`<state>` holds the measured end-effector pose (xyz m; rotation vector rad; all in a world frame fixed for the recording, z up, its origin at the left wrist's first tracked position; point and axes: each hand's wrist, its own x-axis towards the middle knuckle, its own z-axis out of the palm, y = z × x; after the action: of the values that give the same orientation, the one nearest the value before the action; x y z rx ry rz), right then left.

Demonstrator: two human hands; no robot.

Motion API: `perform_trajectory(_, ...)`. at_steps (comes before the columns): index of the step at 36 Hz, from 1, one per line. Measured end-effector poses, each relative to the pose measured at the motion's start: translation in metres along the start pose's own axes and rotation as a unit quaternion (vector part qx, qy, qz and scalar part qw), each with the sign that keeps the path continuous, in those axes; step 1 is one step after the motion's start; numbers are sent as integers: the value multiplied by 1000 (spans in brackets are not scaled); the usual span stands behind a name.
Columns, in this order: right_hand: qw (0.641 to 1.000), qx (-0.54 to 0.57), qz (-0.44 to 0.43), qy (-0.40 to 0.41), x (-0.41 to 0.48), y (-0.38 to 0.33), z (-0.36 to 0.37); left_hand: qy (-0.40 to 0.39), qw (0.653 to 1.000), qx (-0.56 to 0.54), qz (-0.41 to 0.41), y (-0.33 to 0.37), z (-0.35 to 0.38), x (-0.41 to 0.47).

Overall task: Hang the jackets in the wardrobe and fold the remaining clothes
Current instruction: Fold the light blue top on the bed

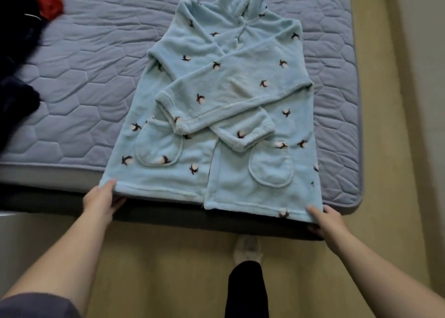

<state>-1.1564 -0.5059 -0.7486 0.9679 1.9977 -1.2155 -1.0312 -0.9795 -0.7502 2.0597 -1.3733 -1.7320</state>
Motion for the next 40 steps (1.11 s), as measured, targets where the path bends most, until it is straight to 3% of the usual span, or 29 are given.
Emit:
perform_trajectory(3,991,132,-3,-13,-10,9,4,-19,998,-56,14,-4,-4,-2)
perform_trajectory(11,989,142,-27,29,-81,17,-22,-22,998,-21,61,-8,-61,-39)
perform_trajectory(19,989,126,61,50,-197,39,-72,2,1000,14,-17,1,-160,-124)
perform_trajectory(22,981,162,82,62,-221,24,-74,-25,998,-3,-49,19,-176,-145)
perform_trajectory(26,971,211,55,97,-217,-45,-64,-78,995,-20,-53,71,-152,-153)
perform_trajectory(32,949,284,-11,137,-167,-203,-57,-176,980,-91,-29,197,-44,-134)
perform_trajectory(38,943,243,-135,184,-106,-358,-47,-232,965,-84,86,332,80,-113)
perform_trajectory(40,949,208,-172,166,-90,-393,-39,-273,950,-58,140,363,117,-109)
